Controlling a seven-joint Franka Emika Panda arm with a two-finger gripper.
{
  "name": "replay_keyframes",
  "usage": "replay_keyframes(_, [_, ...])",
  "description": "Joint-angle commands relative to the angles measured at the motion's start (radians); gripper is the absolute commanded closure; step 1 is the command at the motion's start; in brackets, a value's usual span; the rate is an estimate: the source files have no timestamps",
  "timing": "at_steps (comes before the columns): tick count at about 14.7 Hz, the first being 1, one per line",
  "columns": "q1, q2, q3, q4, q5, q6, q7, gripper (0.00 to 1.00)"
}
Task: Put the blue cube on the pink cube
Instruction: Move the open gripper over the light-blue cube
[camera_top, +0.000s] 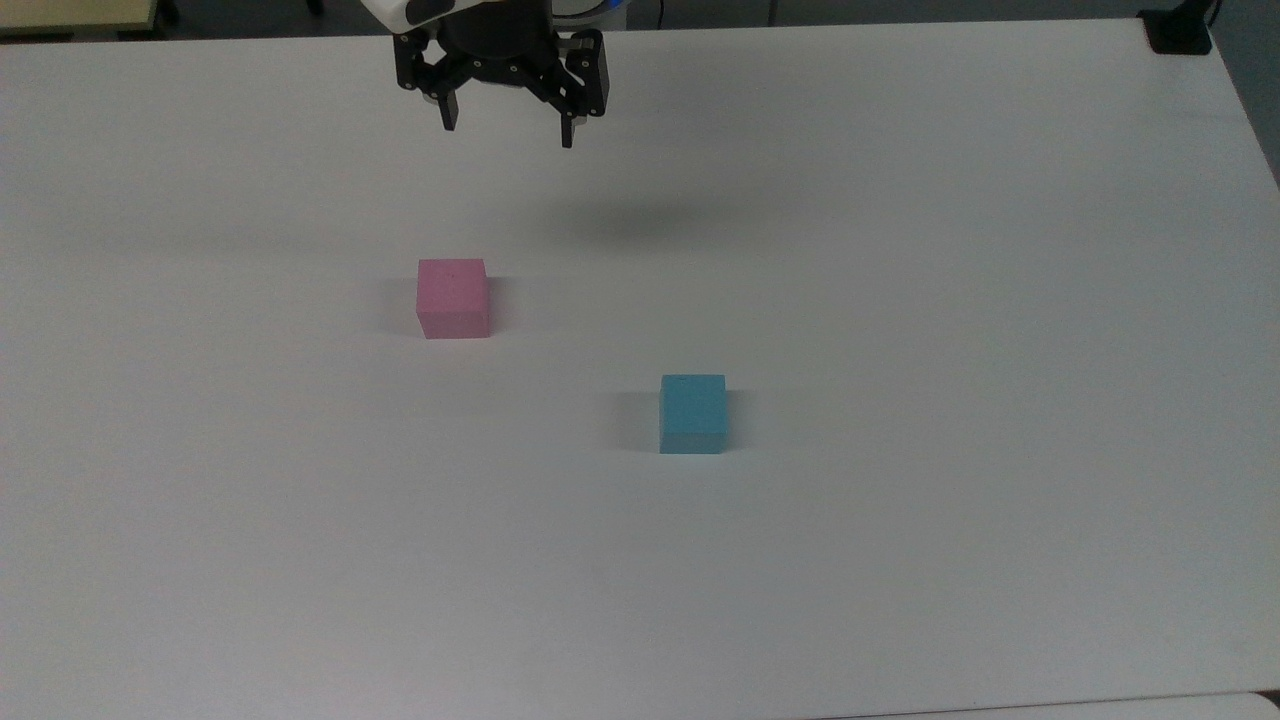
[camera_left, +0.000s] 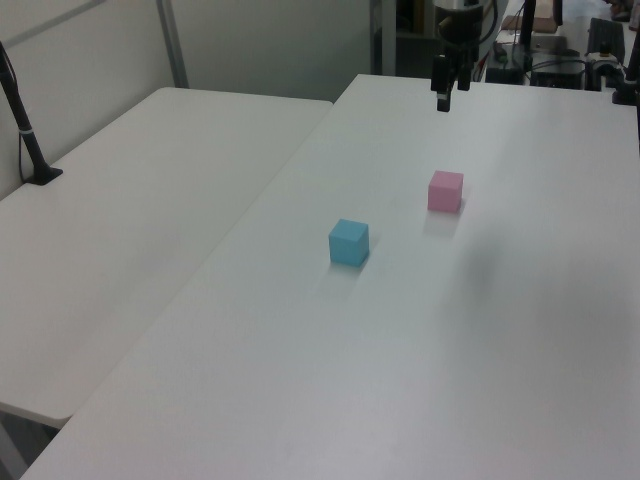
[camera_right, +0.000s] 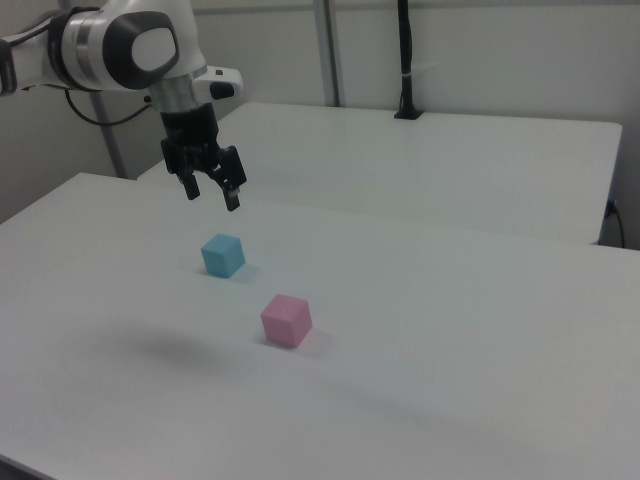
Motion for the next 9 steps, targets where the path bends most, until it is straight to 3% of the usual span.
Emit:
replay_keyframes(1, [-0.003, 0.012, 0.005, -0.006, -0.005, 0.006, -0.014, 0.00])
replay_keyframes(9, [-0.001, 0.021, 0.005, -0.003, -0.005, 0.009, -0.020, 0.00])
